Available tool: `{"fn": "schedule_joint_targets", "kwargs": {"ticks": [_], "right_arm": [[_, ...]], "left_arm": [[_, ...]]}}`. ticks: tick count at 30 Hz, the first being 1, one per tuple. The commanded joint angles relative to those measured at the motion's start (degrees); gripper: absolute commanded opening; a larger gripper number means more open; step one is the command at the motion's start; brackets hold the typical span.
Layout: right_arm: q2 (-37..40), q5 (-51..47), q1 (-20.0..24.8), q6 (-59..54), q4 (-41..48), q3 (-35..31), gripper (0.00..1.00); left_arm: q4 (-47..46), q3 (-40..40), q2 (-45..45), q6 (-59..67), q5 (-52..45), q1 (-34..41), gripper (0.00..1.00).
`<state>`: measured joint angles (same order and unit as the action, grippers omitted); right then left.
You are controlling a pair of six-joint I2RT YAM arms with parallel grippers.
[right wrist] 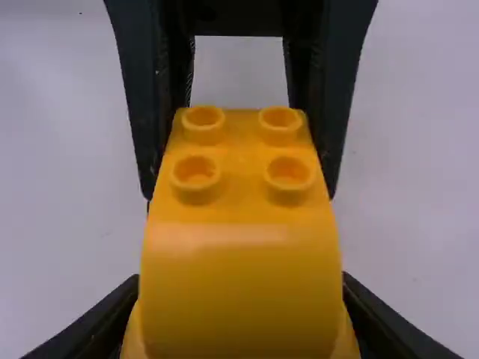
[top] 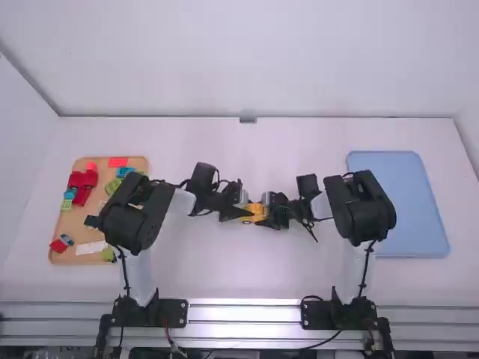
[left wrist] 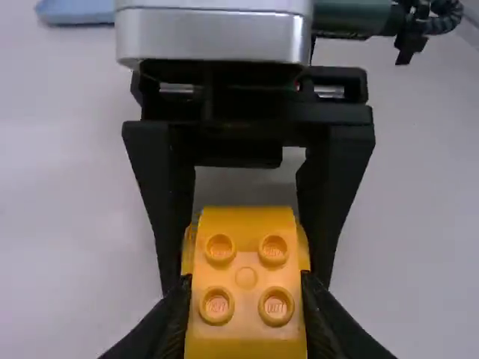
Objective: Assemble lego blocks to make yellow taxi
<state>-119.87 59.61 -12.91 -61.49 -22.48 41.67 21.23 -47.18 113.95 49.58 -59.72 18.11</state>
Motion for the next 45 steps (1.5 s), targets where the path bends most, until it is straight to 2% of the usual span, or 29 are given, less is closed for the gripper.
{"fn": "schedule_joint_targets", "kwargs": {"ticks": [1, 5, 17, 30, 33, 34, 36, 38, 39, 45], "right_arm": [[-0.85, -0.59, 0.11, -0.52, 0.22, 0.72, 0.56], [-0.85, -0.55, 0.09, -0.48, 0.22, 0.74, 0.56], [-0.85, -0.55, 0.09, -0.5, 0.22, 0.74, 0.57], [-0.85, -0.72, 0.09, -0.52, 0.0, 0.79, 0.57], [-0.85, -0.76, 0.11, -0.48, 0.0, 0.74, 0.57], [-0.85, -0.74, 0.11, -0.5, 0.0, 0.74, 0.57], [-0.85, -0.74, 0.11, -0.48, 0.04, 0.74, 0.57], [-0.85, -0.74, 0.11, -0.5, 0.2, 0.79, 0.57], [-0.85, -0.72, 0.11, -0.5, 0.2, 0.74, 0.57], [-0.85, -0.76, 0.11, -0.5, 0.22, 0.74, 0.57]], "left_arm": [[-1.07, 0.57, 0.72, -0.72, -0.92, 0.7, 0.02], [-2.43, 0.59, 0.72, -0.74, -0.74, 1.49, 0.02], [-4.24, 0.59, 0.72, -2.64, 13.6, 7.89, 0.02], [-8.94, 0.57, 0.72, -1.64, 22.69, 10.84, 0.02], [-8.02, 0.57, 0.7, -1.79, 22.38, 10.58, 0.13], [-7.26, 0.57, 0.7, -1.84, 21.51, 10.16, 0.22], [-6.69, 0.55, 0.7, -1.81, 20.2, 9.9, 0.25], [-5.64, -0.09, 0.68, -1.77, 17.46, 9.49, 0.33], [-5.81, -0.63, 0.5, -1.81, 17.07, 9.2, 0.35], [-8.35, -1.9, -1.95, -1.75, 17.09, 7.08, 0.32]]}}
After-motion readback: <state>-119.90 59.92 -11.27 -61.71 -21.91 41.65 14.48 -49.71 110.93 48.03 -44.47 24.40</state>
